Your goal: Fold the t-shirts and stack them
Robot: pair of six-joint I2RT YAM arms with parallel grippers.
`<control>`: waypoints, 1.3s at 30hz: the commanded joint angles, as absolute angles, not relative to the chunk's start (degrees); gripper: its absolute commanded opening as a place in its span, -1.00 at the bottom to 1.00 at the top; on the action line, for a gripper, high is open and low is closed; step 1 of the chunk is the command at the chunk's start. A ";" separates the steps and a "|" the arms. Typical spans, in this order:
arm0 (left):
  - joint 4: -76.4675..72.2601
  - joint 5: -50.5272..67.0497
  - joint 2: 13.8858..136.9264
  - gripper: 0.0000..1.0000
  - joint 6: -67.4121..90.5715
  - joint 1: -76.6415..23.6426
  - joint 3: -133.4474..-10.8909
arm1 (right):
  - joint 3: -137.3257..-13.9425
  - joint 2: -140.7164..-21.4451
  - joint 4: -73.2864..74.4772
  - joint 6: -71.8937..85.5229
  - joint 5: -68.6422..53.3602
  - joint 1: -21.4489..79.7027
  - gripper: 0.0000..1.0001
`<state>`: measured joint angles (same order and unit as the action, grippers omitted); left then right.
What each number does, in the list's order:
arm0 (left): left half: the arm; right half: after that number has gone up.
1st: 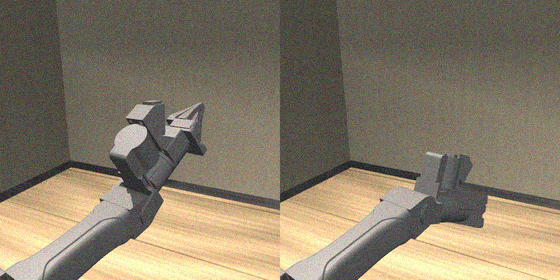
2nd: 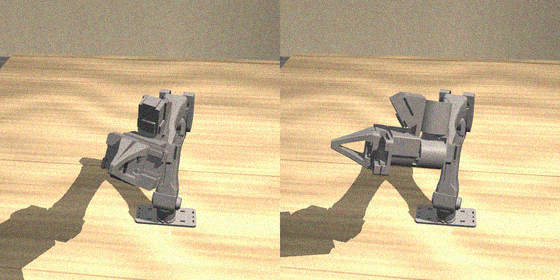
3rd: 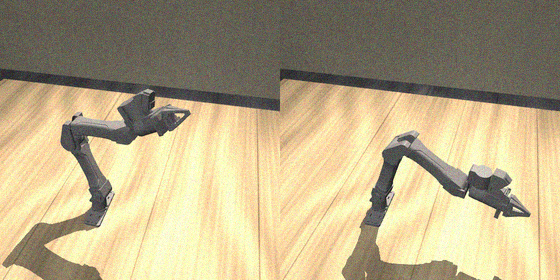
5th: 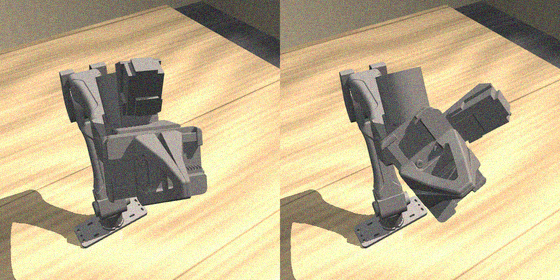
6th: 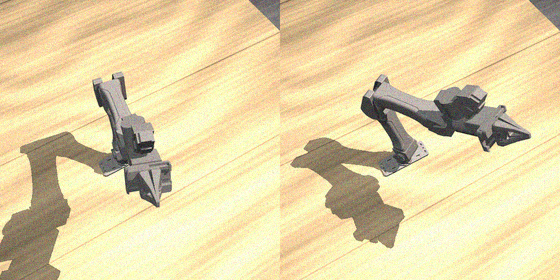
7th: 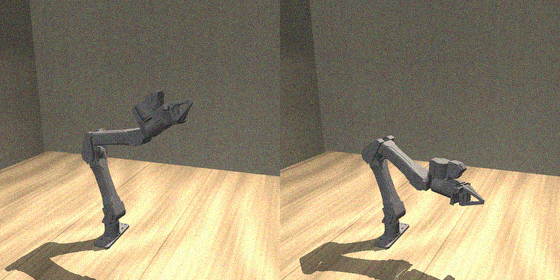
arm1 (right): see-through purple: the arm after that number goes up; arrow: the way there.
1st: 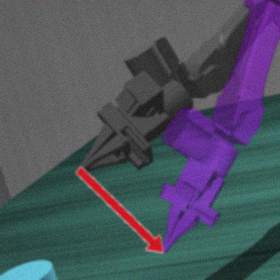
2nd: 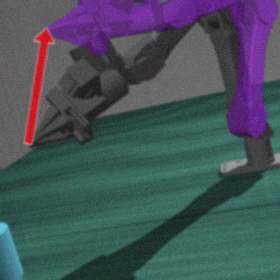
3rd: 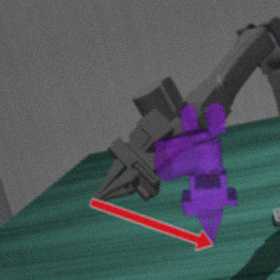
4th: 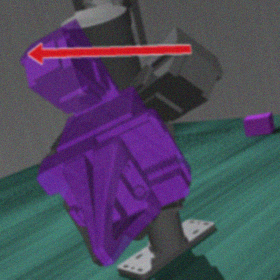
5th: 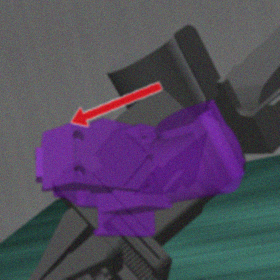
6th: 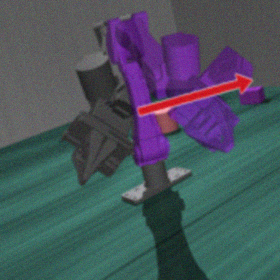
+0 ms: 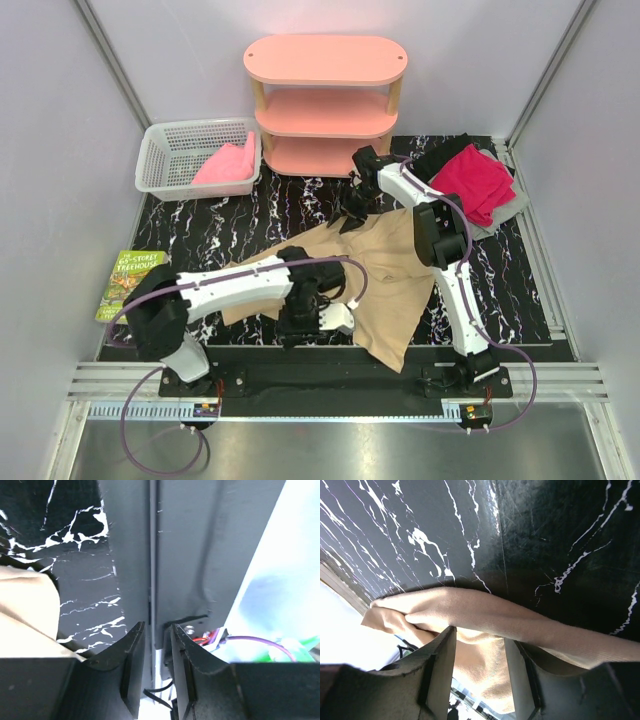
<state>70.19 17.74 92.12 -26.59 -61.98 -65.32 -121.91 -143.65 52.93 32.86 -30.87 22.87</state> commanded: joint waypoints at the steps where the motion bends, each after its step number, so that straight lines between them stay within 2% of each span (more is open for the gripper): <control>1: 72.79 19.53 86.67 -0.38 -26.90 -55.22 -67.33 | -120.85 -146.34 51.24 30.24 -22.50 21.27 0.04; 7: 66.19 9.94 87.27 -0.38 -30.32 -34.13 -62.32 | -119.80 -144.49 51.06 29.62 -22.68 21.36 0.04; 11: 56.03 5.02 87.10 -0.41 -29.54 -19.47 -62.84 | -119.27 -144.32 50.98 29.62 -23.20 21.36 0.04; 13: 51.96 0.89 88.06 -0.41 -27.26 -15.05 -65.29 | -119.01 -144.32 50.80 29.62 -23.29 21.27 0.04; 17: 49.84 0.18 92.72 -0.43 -26.45 -7.49 -69.34 | -117.78 -143.97 50.54 29.62 -23.29 21.44 0.03; 27: 45.35 1.40 93.60 -0.42 -27.69 -5.27 -63.11 | -116.54 -143.44 49.57 29.62 -23.73 21.36 0.02; 39: 52.03 7.38 87.54 -0.26 -28.21 -5.45 -64.86 | -116.63 -143.70 49.48 29.71 -23.82 21.36 0.05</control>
